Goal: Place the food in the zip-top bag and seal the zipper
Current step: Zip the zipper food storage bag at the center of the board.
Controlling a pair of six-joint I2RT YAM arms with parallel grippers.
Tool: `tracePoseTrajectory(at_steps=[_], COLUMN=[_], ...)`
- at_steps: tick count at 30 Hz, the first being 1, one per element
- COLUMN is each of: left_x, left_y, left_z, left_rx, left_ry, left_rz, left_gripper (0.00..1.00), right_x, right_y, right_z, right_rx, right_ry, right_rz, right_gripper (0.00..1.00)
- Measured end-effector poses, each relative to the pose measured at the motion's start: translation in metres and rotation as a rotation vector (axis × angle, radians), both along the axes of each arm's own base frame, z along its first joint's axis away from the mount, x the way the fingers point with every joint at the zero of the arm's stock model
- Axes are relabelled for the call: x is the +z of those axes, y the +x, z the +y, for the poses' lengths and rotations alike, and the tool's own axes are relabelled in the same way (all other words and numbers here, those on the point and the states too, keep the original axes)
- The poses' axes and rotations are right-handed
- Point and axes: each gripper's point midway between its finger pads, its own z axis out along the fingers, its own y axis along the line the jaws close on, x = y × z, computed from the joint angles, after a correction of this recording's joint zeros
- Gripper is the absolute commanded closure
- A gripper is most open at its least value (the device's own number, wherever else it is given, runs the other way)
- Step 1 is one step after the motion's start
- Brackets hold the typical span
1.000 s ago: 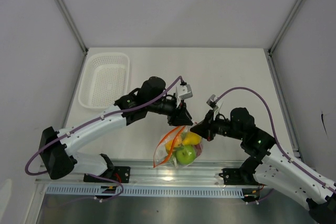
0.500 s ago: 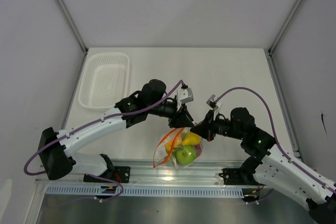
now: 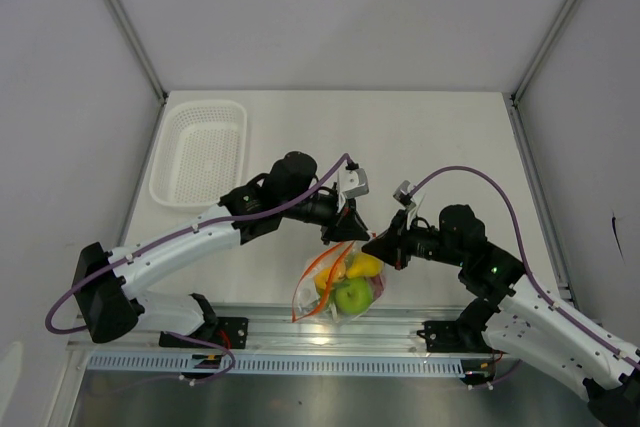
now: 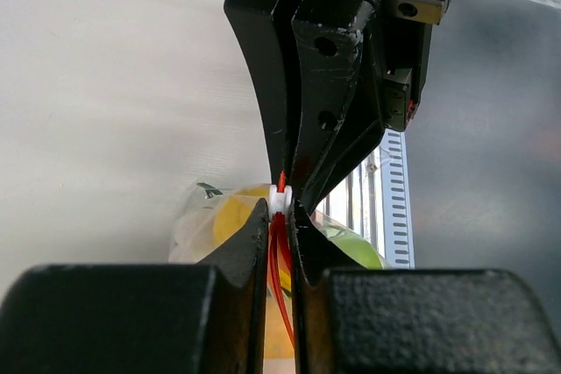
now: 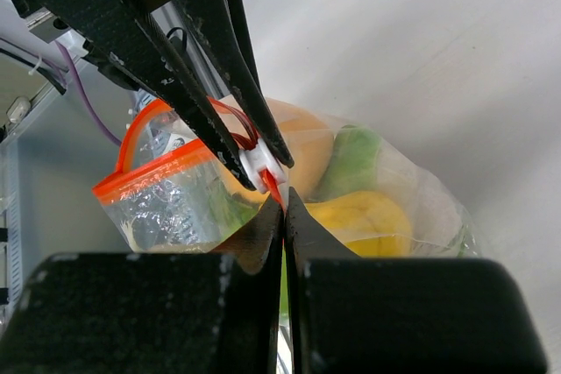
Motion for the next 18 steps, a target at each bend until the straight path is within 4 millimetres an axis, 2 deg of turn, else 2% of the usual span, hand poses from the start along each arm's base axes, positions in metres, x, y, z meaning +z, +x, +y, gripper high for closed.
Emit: tracePoseTrajectory(at_steps=[3, 6, 9, 18], left_x=[0.0001, 0.0, 0.0, -0.0001], left_y=[-0.0005, -0.0008, -0.001, -0.0013], left_z=[-0.0001, -0.0001, -0.0001, -0.0005], left_rx=[-0.002, -0.004, -0.004, -0.005], left_ry=[0.0, 0.0, 0.0, 0.0], left_rz=[0.001, 0.002, 0.003, 0.004], left_gripper=[0.93, 0.82, 0.78, 0.75], right_x=[0.0004, 0.0001, 0.0002, -0.0007], right_y=[-0.0002, -0.0002, -0.0005, -0.0009], right_z=[0.0002, 0.0003, 0.0004, 0.0009], right_rx=[0.002, 0.003, 0.004, 0.008], right_ry=[0.001, 0.0, 0.0, -0.002], right_rz=[0.001, 0.001, 0.002, 0.006], right_gripper=[1.0, 1.0, 1.0, 1.0])
